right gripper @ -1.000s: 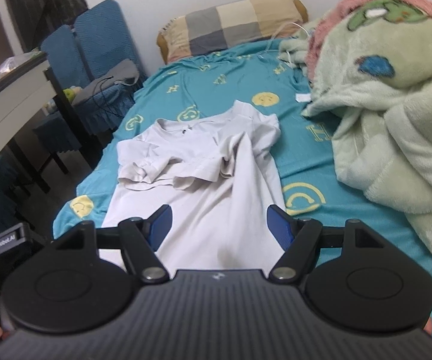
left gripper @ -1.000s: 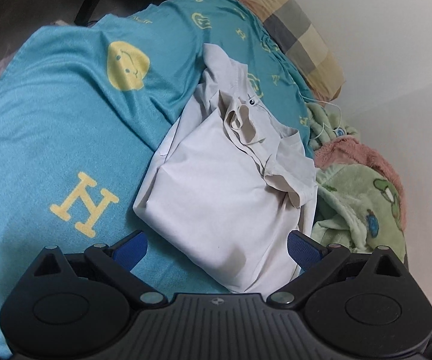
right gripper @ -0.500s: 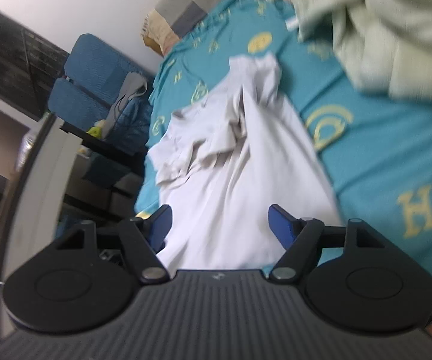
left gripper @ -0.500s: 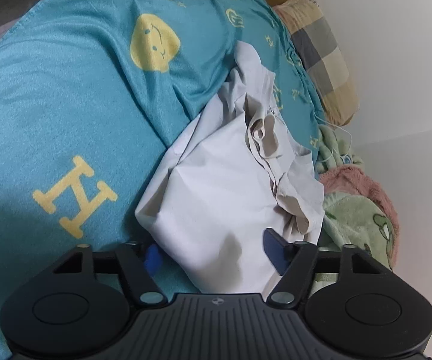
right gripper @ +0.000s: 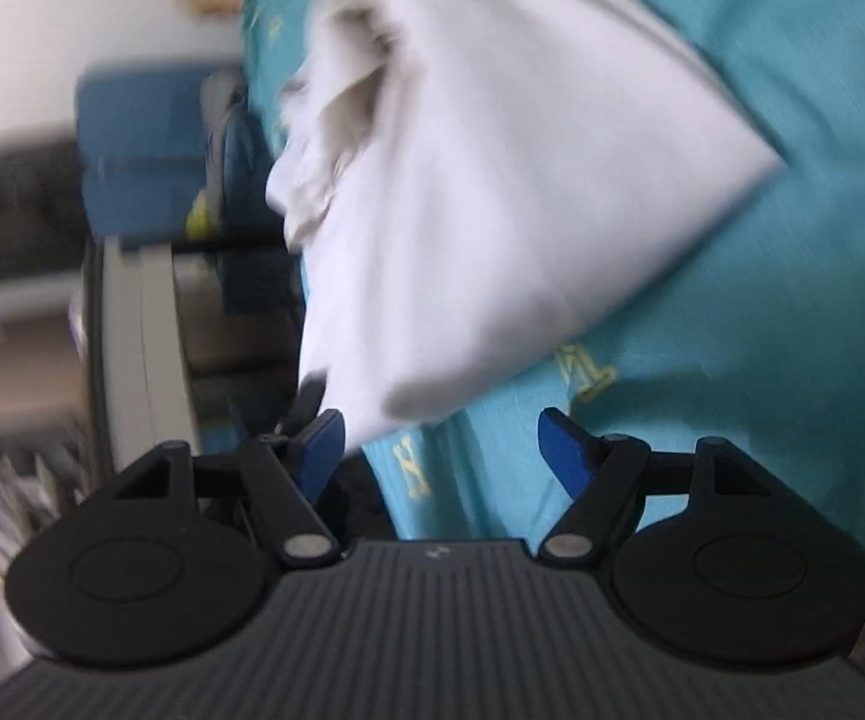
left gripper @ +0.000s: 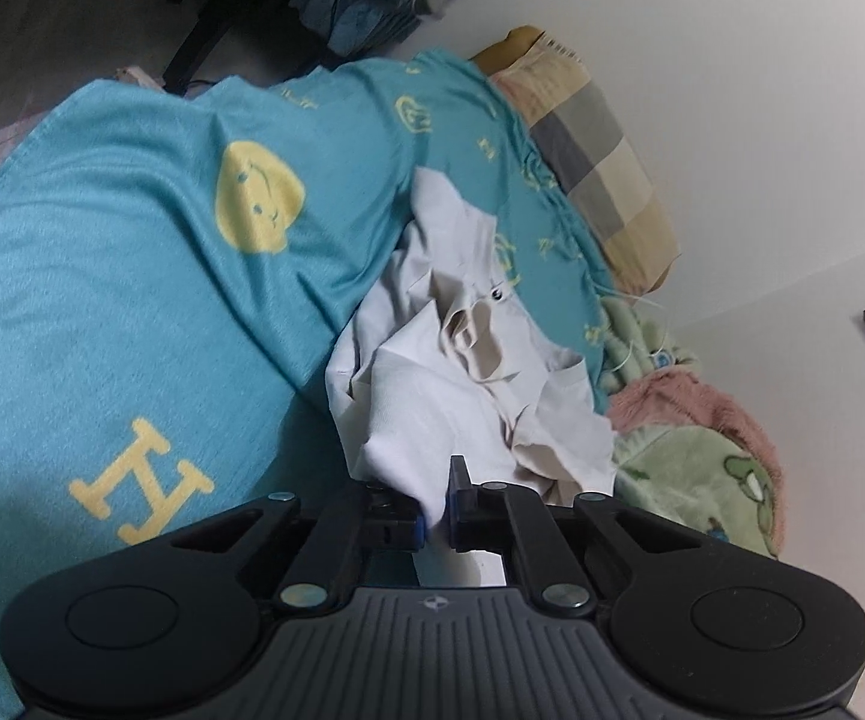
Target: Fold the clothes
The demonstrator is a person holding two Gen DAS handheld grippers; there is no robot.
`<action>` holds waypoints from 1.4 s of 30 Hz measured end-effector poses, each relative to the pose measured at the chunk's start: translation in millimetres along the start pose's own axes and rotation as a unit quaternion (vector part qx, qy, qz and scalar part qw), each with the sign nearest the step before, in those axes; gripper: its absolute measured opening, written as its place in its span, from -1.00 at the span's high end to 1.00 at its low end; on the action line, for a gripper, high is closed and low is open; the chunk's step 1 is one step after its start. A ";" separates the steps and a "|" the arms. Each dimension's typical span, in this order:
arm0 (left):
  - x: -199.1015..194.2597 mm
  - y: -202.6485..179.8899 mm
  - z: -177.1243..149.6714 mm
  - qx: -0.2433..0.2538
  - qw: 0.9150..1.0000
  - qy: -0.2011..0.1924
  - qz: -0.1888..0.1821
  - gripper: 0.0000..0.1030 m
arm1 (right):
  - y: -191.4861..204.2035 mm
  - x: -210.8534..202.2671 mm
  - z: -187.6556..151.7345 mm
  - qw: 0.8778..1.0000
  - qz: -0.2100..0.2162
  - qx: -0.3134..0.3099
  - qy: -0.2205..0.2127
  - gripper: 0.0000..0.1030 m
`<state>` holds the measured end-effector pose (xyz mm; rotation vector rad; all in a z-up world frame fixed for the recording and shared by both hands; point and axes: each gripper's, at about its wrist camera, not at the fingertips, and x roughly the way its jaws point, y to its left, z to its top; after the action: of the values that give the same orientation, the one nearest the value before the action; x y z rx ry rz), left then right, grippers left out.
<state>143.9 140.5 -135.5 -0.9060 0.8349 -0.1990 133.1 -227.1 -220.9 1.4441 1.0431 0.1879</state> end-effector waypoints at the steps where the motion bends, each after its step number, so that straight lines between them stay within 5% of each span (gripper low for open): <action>1: -1.8 0.0 0.2 -0.003 1.000 -0.002 -0.004 0.87 | -4.4 -5.4 4.7 1.000 -0.004 0.016 -0.023 -0.39; 3: -5.1 0.5 0.7 -0.008 1.000 -0.006 -0.010 0.87 | -9.3 -15.5 11.1 0.996 -0.044 0.022 -0.071 -0.43; 6: -6.2 0.0 1.3 -0.010 1.000 -0.008 -0.012 0.87 | -16.2 -20.5 14.2 0.994 -0.039 0.046 -0.096 -0.33; 11: -9.8 -4.7 -0.7 0.002 1.000 -0.006 -0.019 0.88 | 3.2 -33.3 13.1 0.986 -0.051 -0.009 -0.158 0.60; 12: -11.1 -7.3 -1.0 0.005 1.000 -0.005 -0.021 0.89 | 6.8 -36.5 12.4 0.984 -0.052 -0.023 -0.169 0.67; 18: -39.5 -34.9 -3.7 0.025 1.000 -0.004 -0.015 0.90 | 42.4 -69.3 -0.5 0.969 -0.039 -0.108 -0.220 0.74; 26: -123.1 -81.3 -21.1 0.016 0.999 -0.016 -0.035 0.90 | 74.3 -136.3 -41.0 0.961 -0.003 -0.124 -0.246 0.75; 33: -196.8 -89.2 -55.5 0.020 0.999 -0.007 -0.029 0.90 | 80.7 -160.9 -71.2 0.963 -0.015 -0.132 -0.236 0.75; 42: -176.4 -95.5 -31.7 0.005 1.000 -0.005 -0.025 0.89 | 89.7 -167.8 -76.9 0.967 -0.027 -0.123 -0.222 0.74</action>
<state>19.0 146.7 24.5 -0.9173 0.8025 -0.2422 27.4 -268.1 -49.8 1.1589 0.6629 -0.0456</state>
